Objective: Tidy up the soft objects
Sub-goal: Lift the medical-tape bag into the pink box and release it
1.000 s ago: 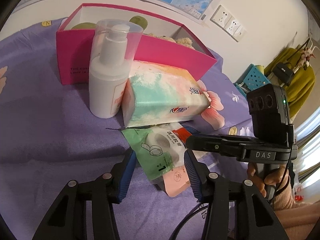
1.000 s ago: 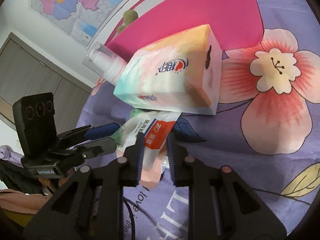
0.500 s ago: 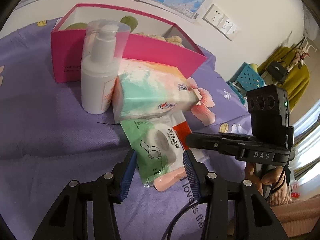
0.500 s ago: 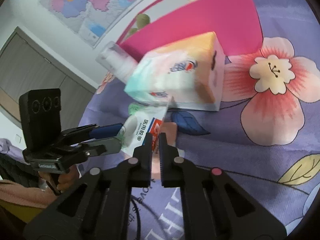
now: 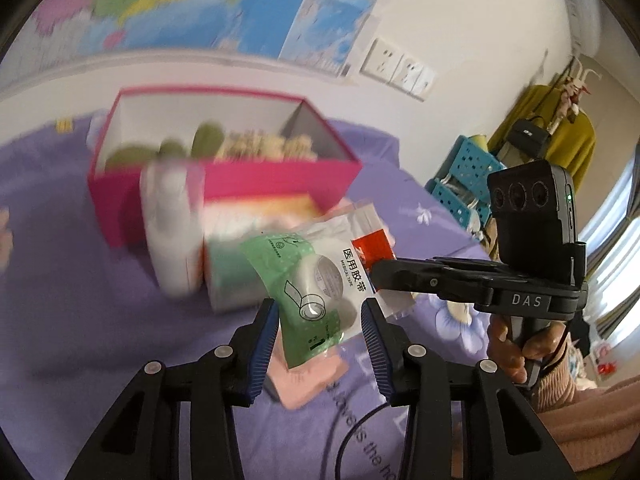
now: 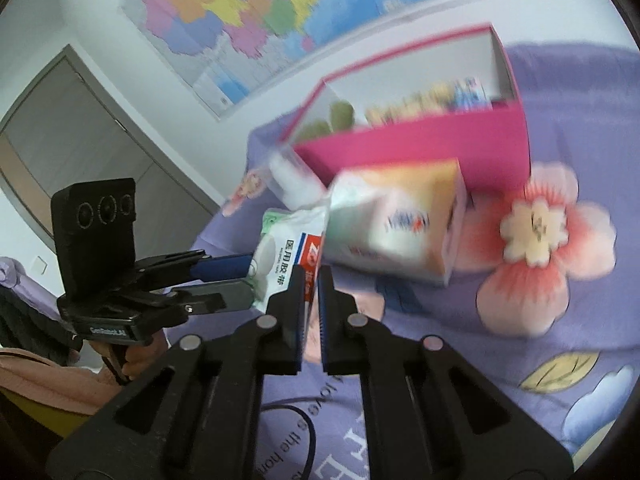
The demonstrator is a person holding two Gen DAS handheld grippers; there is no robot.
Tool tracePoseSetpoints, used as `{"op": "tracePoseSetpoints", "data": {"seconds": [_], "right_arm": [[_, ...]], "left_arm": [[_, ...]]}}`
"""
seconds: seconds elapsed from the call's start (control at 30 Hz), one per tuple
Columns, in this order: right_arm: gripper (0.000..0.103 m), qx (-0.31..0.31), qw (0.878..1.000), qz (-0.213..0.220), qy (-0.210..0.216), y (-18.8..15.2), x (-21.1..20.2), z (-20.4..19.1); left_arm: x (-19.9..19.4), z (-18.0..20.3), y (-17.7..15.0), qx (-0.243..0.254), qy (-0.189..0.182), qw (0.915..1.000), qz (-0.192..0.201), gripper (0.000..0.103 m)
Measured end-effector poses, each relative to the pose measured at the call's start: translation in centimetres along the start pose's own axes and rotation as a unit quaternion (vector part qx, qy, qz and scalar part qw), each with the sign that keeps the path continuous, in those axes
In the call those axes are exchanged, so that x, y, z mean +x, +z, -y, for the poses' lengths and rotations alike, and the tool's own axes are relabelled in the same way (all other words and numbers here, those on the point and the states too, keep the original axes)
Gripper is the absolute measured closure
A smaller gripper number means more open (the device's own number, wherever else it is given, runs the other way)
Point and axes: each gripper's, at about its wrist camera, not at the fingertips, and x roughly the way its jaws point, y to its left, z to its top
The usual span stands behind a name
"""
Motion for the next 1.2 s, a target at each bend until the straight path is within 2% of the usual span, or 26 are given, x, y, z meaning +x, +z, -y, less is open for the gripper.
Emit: {"op": "tracePoseSetpoints", "data": {"seconds": [0.33,0.63,0.93,1.2], "right_arm": [[0.096,-0.033,0.998,0.05,-0.003,5.3,-0.9,-0.6],[0.096,-0.03,0.997,0.065,-0.01,10.5,0.8,0.7],[0.096,-0.006,0.998,0.051,-0.02,14.2,4.5,2.8],[0.095,0.024,0.998,0.033,-0.04,15.8,7.6,5.0]], "left_arm": [[-0.7,-0.3,6.0,0.026,0.03,0.9987,0.03,0.061],[0.9,-2.0,11.0,0.031,0.077,0.9958,0.039,0.061],[3.4,-5.1,14.2,0.007,0.108,0.9939,0.019,0.061],[6.0,-8.0,15.7,-0.025,0.115,0.993,-0.014,0.061]]}}
